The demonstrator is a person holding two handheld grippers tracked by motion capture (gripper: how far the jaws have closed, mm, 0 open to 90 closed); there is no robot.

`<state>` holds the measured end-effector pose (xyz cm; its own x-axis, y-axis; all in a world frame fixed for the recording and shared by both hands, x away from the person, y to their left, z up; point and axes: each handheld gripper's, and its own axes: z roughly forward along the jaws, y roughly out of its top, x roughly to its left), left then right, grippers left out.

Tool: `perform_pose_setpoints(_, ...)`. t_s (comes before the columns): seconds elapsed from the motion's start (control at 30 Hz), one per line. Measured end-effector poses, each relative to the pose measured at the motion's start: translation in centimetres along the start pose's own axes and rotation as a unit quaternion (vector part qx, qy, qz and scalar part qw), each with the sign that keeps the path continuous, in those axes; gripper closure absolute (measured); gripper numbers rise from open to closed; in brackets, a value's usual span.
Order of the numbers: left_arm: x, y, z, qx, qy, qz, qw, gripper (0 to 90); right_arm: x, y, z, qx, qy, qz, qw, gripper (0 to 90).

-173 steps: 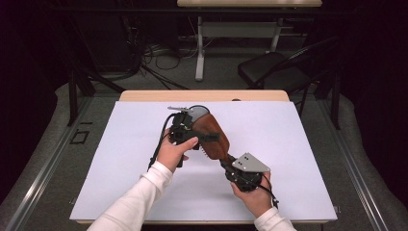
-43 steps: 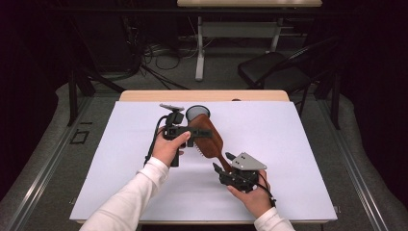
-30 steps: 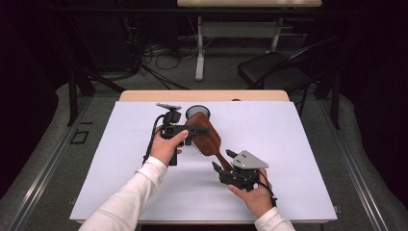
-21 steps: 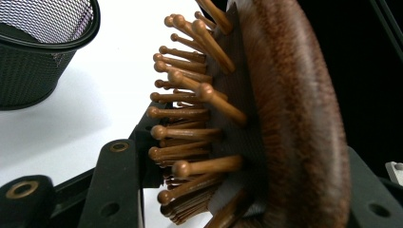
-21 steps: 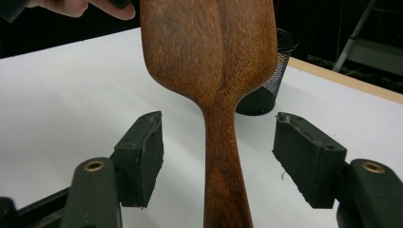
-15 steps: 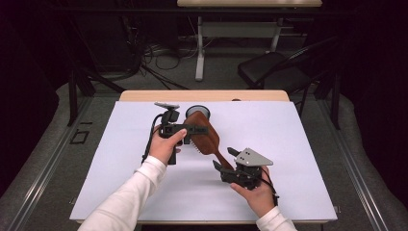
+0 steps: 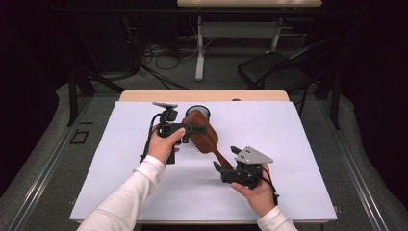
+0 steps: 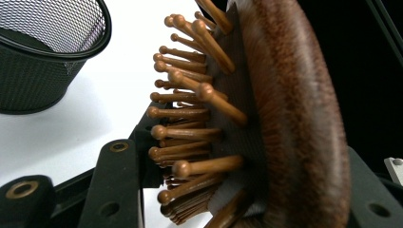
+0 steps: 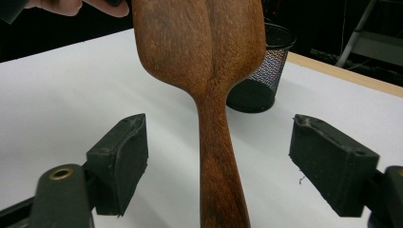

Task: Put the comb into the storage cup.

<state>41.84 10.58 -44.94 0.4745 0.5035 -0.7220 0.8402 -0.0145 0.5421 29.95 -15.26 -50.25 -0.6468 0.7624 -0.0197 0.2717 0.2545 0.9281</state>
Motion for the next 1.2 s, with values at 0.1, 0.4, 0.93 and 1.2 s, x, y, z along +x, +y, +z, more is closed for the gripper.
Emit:
perform_pose_setpoints(0.1,0.1,0.1,-0.1,-0.001,0.001,0.001,1.0000,49.1,-0.1,0.0,0.0,-0.001,0.000,0.000,1.0000,17.0)
perform_pose_setpoints(0.4,0.1,0.3,-0.2,-0.003,0.002,0.001,1.0000,49.1,-0.1,0.2,-0.3,-0.008,-0.009,-0.002,0.9999,13.3)
perform_pose_setpoints(0.93,0.1,0.7,-0.5,-0.008,0.004,-0.003,1.0000,49.0,-0.4,0.3,-0.3,0.004,-0.005,0.013,0.9999,1.3)
perform_pose_setpoints(1.2,0.3,1.1,-0.8,-0.010,0.006,-0.003,0.9999,49.0,-0.5,0.4,-0.6,0.004,-0.002,0.018,0.9998,0.0)
